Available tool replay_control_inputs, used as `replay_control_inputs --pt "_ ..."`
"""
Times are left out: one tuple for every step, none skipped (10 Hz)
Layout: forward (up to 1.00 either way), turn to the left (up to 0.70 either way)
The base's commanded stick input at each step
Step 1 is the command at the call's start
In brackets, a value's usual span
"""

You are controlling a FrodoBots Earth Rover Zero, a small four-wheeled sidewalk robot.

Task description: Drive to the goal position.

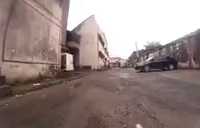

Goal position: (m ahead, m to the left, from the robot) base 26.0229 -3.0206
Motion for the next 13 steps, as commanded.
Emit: replay_control_inputs --pt "0.70 -0.17" --pt "0.70 -0.17" --pt "0.70 -0.17" --pt "0.70 -0.17" --pt "0.70 -0.17" --pt "0.70 -0.17" --pt "0.70 -0.17" --pt "0.70 -0.17" --pt "0.70 -0.17" --pt "0.70 -0.17" --pt "0.70 -0.17" --pt "0.70 -0.17" --pt "0.70 -0.17"
